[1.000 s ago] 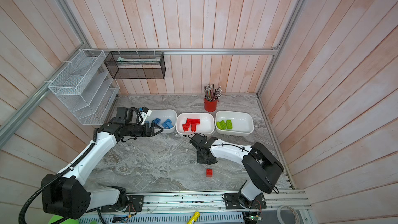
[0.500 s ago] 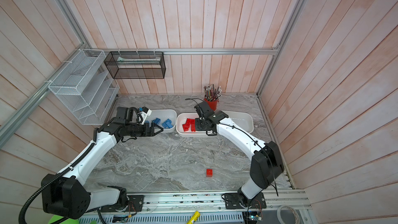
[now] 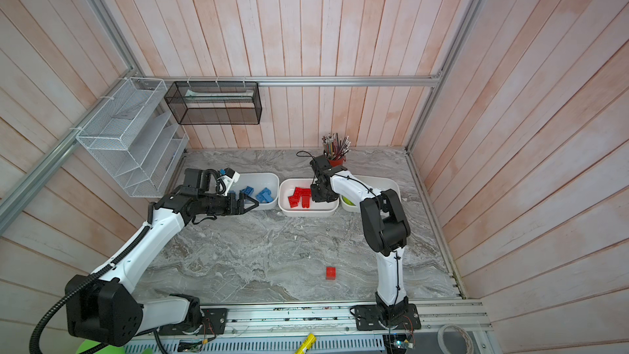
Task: Sort the legos into containers by color
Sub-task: Place the lego in the container, then pick up the lego from the bottom-center of the table.
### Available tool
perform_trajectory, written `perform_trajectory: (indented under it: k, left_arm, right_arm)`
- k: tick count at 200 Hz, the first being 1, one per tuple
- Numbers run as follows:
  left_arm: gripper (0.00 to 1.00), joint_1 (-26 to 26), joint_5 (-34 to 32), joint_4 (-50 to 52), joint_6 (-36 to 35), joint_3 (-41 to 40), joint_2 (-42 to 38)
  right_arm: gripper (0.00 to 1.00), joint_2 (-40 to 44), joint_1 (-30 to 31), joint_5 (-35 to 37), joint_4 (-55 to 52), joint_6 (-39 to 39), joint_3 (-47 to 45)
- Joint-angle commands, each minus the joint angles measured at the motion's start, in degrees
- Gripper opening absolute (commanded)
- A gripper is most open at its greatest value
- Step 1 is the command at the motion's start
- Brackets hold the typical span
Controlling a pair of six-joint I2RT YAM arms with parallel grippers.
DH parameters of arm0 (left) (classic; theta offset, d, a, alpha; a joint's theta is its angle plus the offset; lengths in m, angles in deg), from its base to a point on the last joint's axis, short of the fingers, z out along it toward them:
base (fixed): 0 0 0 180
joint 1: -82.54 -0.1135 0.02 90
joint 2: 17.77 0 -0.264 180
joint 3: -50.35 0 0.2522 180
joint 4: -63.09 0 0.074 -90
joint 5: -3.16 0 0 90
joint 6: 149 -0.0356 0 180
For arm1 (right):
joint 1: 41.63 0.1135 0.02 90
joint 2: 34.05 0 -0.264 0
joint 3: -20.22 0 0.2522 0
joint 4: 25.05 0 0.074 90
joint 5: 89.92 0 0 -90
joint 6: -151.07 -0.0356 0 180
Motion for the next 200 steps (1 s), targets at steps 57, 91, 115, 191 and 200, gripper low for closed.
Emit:
perform_trajectory:
  k: [57,91,115,191,200]
  left_arm:
    - [0.91,0.24,2.24,-2.27,1.19,1.96,-0.50]
    - [0.91,0.18,2.39,-2.89,1.46,2.49,0.14]
    - [0.91,0.26,2.97,-4.61,2.55,2.52,0.12]
    - [0.91,1.71,8.51,-5.03,4.20,-2.09,-2.64]
    - [0.91,1.99,8.92,-5.75,5.06,-3.07,-3.40]
  right_arm:
    - [0.57,5.16,0.71,-0.23,-3.41,2.49,0.95]
    - [0.66,15.80,5.89,2.15,-8.70,4.95,-4.21]
    - [0.68,22.87,10.38,3.96,-14.82,0.73,-10.56]
    - [0.72,41.95,21.71,1.69,-20.64,-19.73,-32.92]
    - [0.72,43.18,22.72,1.62,-20.95,-22.08,-35.00]
